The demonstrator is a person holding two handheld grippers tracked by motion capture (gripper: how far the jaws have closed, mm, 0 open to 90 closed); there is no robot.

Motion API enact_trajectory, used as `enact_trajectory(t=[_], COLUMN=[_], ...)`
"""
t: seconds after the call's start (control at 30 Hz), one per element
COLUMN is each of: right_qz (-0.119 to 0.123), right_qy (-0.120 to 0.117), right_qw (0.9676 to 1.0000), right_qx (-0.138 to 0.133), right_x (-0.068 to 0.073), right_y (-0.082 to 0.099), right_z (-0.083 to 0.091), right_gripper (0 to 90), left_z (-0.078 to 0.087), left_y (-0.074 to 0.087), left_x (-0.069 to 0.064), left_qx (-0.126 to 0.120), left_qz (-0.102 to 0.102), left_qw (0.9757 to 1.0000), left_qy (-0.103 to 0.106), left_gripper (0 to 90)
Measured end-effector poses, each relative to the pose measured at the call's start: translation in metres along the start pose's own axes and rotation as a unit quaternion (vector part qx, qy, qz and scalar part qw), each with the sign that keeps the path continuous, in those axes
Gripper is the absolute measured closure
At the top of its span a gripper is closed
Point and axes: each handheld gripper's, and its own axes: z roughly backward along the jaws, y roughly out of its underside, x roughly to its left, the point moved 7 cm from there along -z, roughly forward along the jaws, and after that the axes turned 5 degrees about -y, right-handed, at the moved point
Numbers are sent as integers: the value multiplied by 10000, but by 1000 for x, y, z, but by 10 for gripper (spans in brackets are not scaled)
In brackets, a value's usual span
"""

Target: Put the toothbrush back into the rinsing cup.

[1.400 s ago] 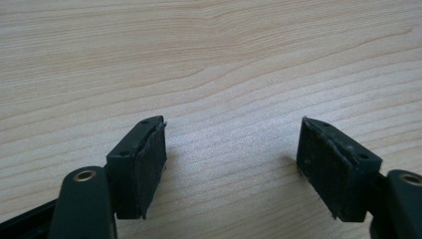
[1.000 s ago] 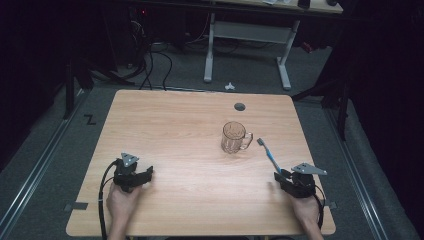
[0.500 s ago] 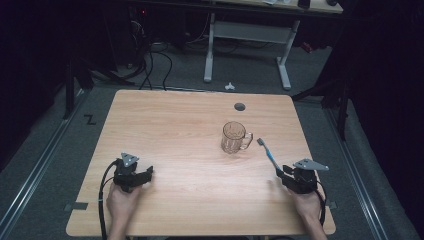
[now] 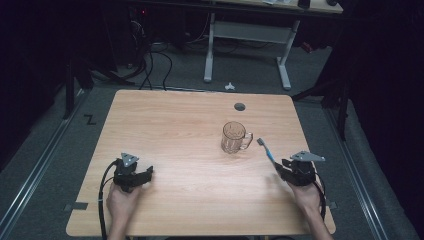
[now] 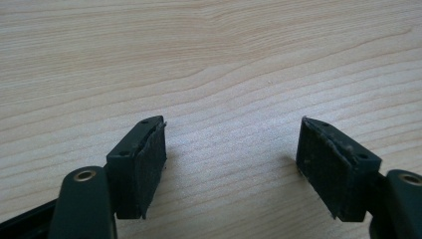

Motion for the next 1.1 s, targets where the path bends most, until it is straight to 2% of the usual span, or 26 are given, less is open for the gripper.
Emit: enact_trajectory(t=[0.3,0.5,0.6,0.83,0.97,1.0,1.1], right_qz=[56,97,94,122,149,195,206], right_qy=[-5,51,73,68,54,40,21], right_qw=[9999,9995,9986,9972,9958,9944,9935], right_qx=[93,313,511,733,897,1035,1122], right_x=[-3,-5,-7,-10,-10,-10,-11], right_y=[-13,-21,-25,-31,-36,-39,-42], right_z=[-4,-6,-10,-16,-21,-25,-27], right_gripper=[638,638,638,638,637,637,637], left_z=[0,0,0,0,0,0,0], left_y=[0,0,0,0,0,0,0], left_x=[0,0,0,0,0,0,0], left_qx=[2,1,0,1,2,1,4], left_qz=[-4,0,2,-3,-5,-3,-5], left_qw=[10000,10000,10000,10000,10000,10000,10000], left_qy=[-2,0,4,-3,-2,-3,-1], left_gripper=[282,282,282,281,282,282,281])
